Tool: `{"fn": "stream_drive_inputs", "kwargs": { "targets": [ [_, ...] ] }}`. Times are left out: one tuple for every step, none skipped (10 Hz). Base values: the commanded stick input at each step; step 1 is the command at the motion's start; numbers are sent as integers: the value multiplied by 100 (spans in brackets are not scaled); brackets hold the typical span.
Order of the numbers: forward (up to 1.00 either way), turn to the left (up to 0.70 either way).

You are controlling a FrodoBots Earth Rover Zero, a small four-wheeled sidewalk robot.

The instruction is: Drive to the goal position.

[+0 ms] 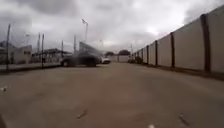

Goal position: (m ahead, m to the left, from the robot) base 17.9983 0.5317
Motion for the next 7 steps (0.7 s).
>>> {"fn": "stream_drive_inputs", "kwargs": {
  "targets": [
    [50, 0],
    [50, 0],
    [50, 0],
    [50, 0],
    [50, 0],
    [50, 0],
    [50, 0]
  ]
}}
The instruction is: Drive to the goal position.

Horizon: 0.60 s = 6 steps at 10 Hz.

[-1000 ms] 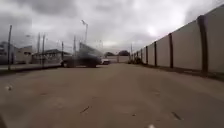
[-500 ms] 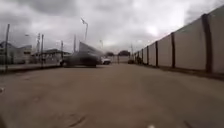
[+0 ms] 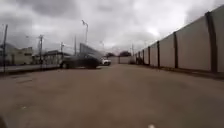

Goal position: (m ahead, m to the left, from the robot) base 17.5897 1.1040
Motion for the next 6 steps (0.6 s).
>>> {"fn": "stream_drive_inputs", "kwargs": {
  "targets": [
    [50, 0],
    [50, 0],
    [50, 0],
    [50, 0],
    [50, 0],
    [50, 0]
  ]
}}
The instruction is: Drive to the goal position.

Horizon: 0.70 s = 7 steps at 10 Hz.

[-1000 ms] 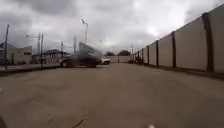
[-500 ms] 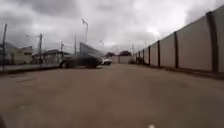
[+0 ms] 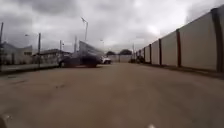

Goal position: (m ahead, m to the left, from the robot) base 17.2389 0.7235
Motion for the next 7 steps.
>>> {"fn": "stream_drive_inputs", "kwargs": {
  "targets": [
    [50, 0],
    [50, 0],
    [50, 0],
    [50, 0],
    [50, 0],
    [50, 0],
    [50, 0]
  ]
}}
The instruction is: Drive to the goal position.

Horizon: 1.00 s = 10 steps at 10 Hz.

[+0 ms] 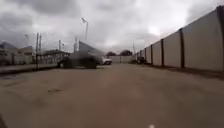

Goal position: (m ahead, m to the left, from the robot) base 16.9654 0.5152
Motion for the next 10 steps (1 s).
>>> {"fn": "stream_drive_inputs", "kwargs": {
  "targets": [
    [50, 0],
    [50, 0],
    [50, 0],
    [50, 0],
    [50, 0],
    [50, 0],
    [50, 0],
    [50, 0],
    [50, 0],
    [50, 0]
  ]
}}
